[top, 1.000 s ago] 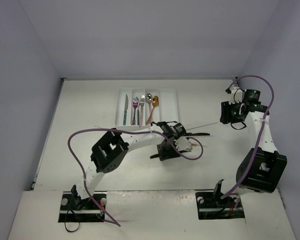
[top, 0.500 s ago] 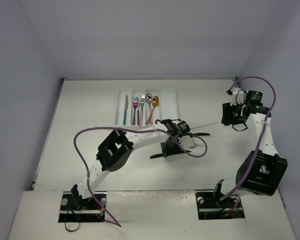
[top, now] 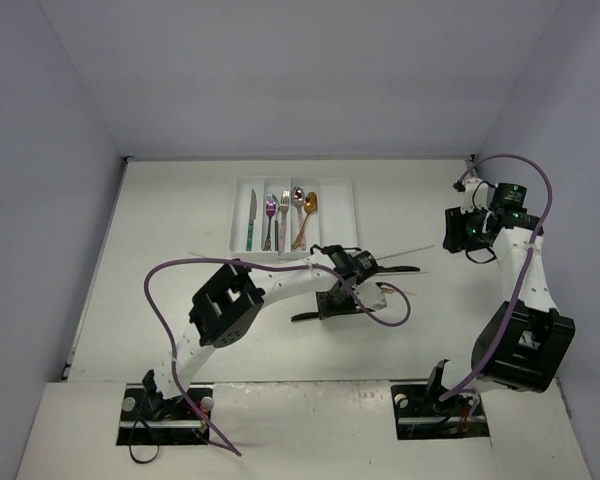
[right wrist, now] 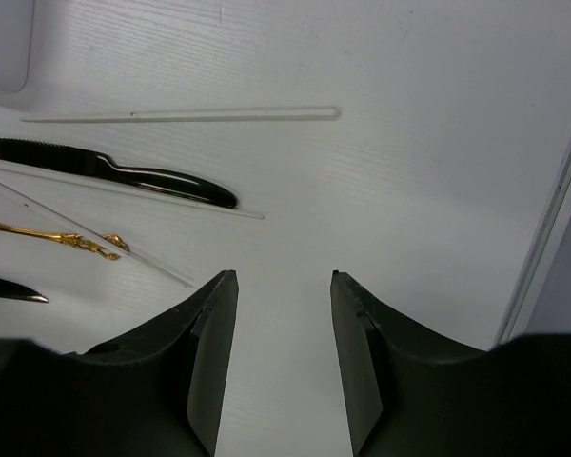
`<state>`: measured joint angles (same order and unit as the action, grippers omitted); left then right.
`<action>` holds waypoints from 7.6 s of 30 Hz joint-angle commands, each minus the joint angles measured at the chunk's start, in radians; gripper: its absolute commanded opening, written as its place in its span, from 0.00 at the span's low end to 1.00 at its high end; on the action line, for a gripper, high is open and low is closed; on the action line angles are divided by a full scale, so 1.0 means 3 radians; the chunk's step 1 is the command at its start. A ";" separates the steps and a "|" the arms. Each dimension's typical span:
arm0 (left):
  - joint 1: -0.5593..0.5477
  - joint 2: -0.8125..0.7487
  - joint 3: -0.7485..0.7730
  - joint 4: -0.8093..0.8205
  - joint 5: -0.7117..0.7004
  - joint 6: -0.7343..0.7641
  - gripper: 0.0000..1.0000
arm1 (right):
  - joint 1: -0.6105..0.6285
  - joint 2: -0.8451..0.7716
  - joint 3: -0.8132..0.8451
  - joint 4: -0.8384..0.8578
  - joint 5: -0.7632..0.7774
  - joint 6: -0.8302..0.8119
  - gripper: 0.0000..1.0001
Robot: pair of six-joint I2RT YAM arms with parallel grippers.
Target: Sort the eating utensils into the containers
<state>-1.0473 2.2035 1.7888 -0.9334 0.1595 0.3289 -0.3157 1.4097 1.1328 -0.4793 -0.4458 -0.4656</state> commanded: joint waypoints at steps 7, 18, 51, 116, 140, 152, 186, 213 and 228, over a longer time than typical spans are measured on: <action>0.0018 -0.0752 0.0395 -0.0198 0.0089 -0.0133 0.00 | -0.0027 -0.0039 0.0138 0.0038 -0.0179 0.0106 0.41; 0.1309 -0.1233 0.0503 0.0007 0.0578 -0.0917 0.00 | -0.0027 0.0214 0.0432 0.0037 -0.0261 0.0290 0.41; 0.2754 -0.0223 0.0766 0.0623 0.0819 -0.1917 0.00 | 0.0331 0.0306 0.0561 0.0018 0.0198 0.0356 0.92; 0.3159 -0.1801 0.0276 0.0762 0.1152 -0.1709 0.64 | 0.3190 0.1723 0.0591 -0.1182 0.1189 -0.1461 0.34; 0.3154 -0.1770 0.0206 0.0765 0.1151 -0.1726 0.64 | 0.3071 0.1473 0.0514 -0.1005 0.1466 -0.1648 0.36; 0.3154 -0.1689 0.0270 0.0764 0.1160 -0.1737 0.64 | 0.2934 0.1489 0.0072 -0.0907 0.1420 -0.1817 0.31; 0.3456 -0.2258 -0.0307 0.1064 0.0433 -0.2185 0.87 | 0.2783 0.1393 0.2183 -0.0351 -0.0181 0.0245 0.00; 0.3593 -0.2649 -0.0857 0.1054 -0.0098 -0.2126 0.87 | 0.2563 0.2777 0.2973 0.0319 0.0365 0.2175 0.00; 0.3593 -0.2585 -0.0825 0.1061 0.0002 -0.2040 0.87 | 0.2512 0.2353 0.3022 0.0300 -0.0118 0.1406 0.58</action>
<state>0.0273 1.4487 1.5120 -0.6636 0.1402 -0.3142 0.4527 2.3011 1.9975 -0.4122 -0.3804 0.1406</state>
